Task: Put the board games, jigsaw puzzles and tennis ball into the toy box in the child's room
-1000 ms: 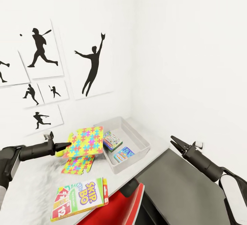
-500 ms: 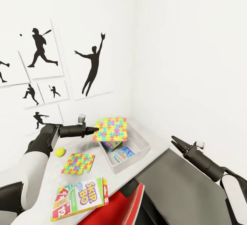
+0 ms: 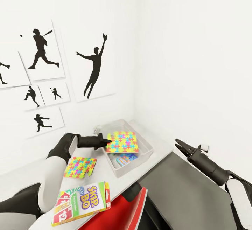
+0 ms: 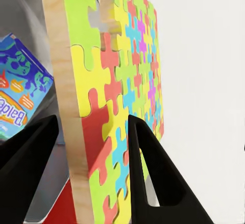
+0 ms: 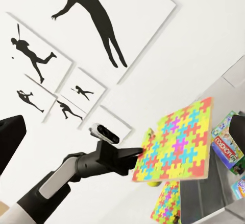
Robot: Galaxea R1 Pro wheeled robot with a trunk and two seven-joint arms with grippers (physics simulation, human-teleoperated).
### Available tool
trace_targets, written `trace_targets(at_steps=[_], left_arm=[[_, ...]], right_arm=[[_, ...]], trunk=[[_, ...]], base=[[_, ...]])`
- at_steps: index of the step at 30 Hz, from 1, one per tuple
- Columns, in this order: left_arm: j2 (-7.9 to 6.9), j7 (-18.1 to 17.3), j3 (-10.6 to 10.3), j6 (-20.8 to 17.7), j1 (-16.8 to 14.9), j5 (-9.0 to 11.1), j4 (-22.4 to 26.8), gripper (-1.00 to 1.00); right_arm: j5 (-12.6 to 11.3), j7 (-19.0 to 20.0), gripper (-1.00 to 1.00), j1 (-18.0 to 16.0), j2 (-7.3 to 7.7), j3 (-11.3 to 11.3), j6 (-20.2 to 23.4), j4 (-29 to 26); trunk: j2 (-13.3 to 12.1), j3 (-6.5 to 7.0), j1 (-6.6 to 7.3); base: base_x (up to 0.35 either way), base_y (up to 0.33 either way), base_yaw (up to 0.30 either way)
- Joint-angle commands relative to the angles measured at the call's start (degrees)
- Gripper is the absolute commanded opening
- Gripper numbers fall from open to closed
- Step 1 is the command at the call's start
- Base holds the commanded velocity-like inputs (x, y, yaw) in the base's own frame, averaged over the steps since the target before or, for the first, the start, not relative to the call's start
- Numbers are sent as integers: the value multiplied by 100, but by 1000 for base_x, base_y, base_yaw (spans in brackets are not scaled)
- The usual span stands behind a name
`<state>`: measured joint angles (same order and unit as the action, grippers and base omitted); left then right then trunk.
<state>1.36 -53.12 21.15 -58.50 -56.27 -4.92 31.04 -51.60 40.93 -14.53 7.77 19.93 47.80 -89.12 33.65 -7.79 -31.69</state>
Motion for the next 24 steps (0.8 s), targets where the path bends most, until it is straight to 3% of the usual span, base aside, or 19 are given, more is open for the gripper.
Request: trace_targets(at_steps=[1,4,13,16,20,24], left_arm=[[60,64,114,-41,-7,-46,-1,-100],[163,212,237,-34,-7,-45,-7,-100],[337,279,346,120,-7,12,-17,-100],[470,503,609,379,-7,50,-18,-100],[516,1043,982,596,-7,191,-19,-100],[522,1282,1114,733,-7,285,-19,-100]], right_arm=[[-8,12,100,-6,2,8,32,0],[-8,27,100,-6,5,10,36,0],[-15,52,100,-6,6,17,37,0],[-16,55,100,-6,6,19,37,0],[-16,55,100,-6,6,19,37,0],[-16,55,100,-6,6,24,37,0]], trunk=[[10,-11,-2],[10,-11,-2],[10,-11,-2],[10,-11,-2],[10,-11,-2],[10,-11,-2]], base=[[0,0,0],[0,0,0],[0,0,0],[0,0,0],[0,0,0],[0,0,0]])
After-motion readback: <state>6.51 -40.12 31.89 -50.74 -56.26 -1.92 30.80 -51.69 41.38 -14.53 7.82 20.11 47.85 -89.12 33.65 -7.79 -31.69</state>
